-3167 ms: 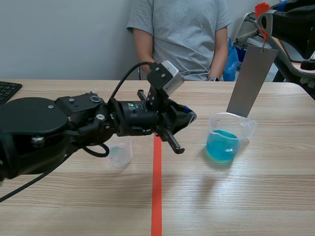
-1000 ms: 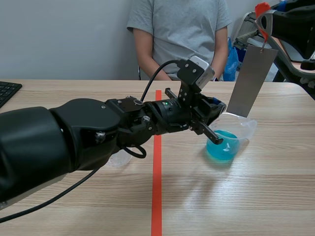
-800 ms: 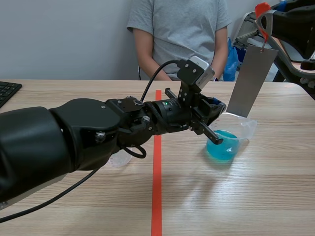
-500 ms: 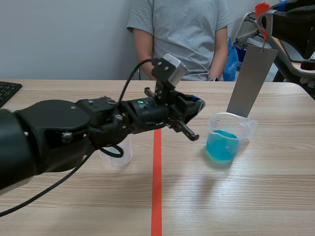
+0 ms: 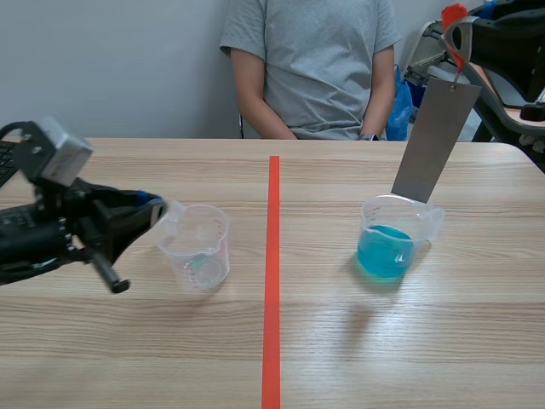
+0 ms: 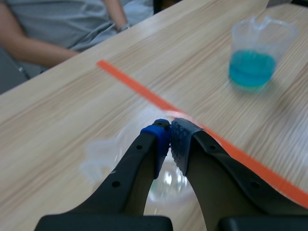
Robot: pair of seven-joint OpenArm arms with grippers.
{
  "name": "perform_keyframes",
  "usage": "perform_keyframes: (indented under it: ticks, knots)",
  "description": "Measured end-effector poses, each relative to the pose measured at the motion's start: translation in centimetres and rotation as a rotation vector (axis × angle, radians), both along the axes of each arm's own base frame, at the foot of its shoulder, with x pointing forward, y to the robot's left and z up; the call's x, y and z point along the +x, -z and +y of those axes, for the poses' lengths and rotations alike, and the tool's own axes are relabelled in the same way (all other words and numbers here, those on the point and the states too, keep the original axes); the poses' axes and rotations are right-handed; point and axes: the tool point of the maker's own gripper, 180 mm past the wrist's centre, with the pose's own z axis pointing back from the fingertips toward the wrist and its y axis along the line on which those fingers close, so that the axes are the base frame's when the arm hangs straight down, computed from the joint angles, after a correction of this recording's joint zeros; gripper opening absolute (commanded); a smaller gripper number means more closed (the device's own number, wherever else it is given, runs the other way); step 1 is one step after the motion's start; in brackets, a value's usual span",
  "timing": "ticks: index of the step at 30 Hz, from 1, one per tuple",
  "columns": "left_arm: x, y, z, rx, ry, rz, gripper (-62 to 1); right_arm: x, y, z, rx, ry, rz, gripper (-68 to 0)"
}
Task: Do the redox reaction experiment.
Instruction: 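Point at the plate with the left hand, then lower the plate into the blue solution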
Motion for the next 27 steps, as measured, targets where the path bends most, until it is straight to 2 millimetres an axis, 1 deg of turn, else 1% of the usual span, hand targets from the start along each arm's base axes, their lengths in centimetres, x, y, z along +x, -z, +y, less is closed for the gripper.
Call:
perform_keyframes:
  ticks: [3,7,11,14,17,22,24,27]
  knots:
    - [-2.3,0.9,3.4,0.061,-0.053,0.047,-55.8,0.0,0.0,0.0,0.0,0.0,0.0,-66.0]
    - [-5.3,2.9,8.0,0.119,-0.185,0.132,-55.8,0.0,0.0,0.0,0.0,0.0,0.0,-66.0]
    - [-8.4,4.5,11.5,0.148,-0.297,0.209,-55.8,0.0,0.0,0.0,-0.001,0.0,0.0,-66.0]
    - [-10.7,5.5,13.5,0.158,-0.377,0.257,-55.8,0.0,0.0,0.0,-0.001,0.0,0.0,-66.0]
    - [-13.1,6.5,14.4,0.167,-0.424,0.303,-55.8,0.1,0.4,0.0,-0.02,0.004,-0.005,-66.0]
    - [-17.1,8.3,14.0,0.146,-0.476,0.398,-55.8,0.2,1.1,0.6,-0.019,0.013,-0.01,-66.0]
    - [-18.2,8.8,13.8,0.131,-0.502,0.426,-55.8,0.2,1.3,0.7,-0.021,0.016,-0.011,-66.0]
    - [-19.4,9.3,13.5,0.112,-0.535,0.453,-55.8,0.3,1.5,0.7,-0.01,0.022,-0.007,-66.0]
